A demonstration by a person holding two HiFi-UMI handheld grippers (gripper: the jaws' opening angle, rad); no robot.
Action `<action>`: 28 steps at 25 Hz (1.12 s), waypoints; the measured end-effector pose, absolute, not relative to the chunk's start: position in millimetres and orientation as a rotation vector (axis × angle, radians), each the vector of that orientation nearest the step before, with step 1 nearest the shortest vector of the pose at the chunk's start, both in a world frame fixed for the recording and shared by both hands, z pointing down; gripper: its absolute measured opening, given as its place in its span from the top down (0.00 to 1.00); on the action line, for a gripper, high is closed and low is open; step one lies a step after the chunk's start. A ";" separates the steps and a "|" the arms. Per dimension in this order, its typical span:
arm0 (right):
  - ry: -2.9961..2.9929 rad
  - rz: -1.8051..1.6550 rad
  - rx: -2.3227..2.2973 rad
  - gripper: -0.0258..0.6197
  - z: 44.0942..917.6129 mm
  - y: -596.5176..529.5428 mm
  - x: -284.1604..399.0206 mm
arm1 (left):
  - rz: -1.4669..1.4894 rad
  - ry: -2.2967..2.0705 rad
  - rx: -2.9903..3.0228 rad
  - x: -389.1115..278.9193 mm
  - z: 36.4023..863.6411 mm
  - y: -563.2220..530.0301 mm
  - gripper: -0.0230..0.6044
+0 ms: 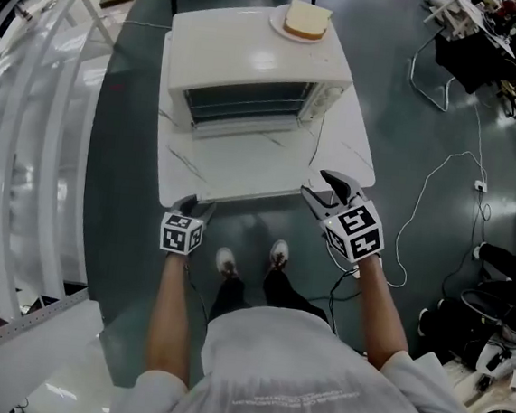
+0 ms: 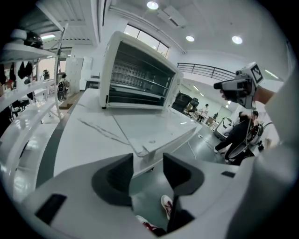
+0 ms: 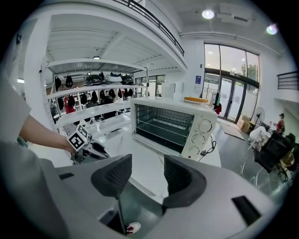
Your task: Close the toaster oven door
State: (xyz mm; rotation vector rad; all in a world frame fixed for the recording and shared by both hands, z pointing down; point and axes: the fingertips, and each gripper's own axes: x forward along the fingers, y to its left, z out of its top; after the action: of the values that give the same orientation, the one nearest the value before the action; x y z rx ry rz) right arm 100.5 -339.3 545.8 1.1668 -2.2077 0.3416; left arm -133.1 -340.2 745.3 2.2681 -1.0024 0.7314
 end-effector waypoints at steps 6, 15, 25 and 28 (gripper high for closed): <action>-2.192 0.364 1.190 0.63 551.0 -326.0 115.8 | 0.705 -1.040 2.241 -124.0 752.8 -354.9 0.69; -2.219 0.384 1.222 0.63 548.4 -330.4 119.4 | 0.669 -1.053 2.190 -121.4 741.2 -353.4 0.77; -2.304 0.333 1.255 0.63 512.7 -360.0 118.4 | 0.600 -1.174 2.218 -122.7 675.2 -367.7 0.79; -2.324 0.311 1.272 0.63 500.6 -369.4 119.5 | 0.549 -1.254 2.209 -124.3 650.4 -382.0 0.80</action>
State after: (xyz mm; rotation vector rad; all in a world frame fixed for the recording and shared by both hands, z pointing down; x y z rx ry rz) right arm 119.5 -369.4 500.6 1.2719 -2.3238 0.3113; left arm -124.3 -382.0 650.4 2.2087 -1.2539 0.5489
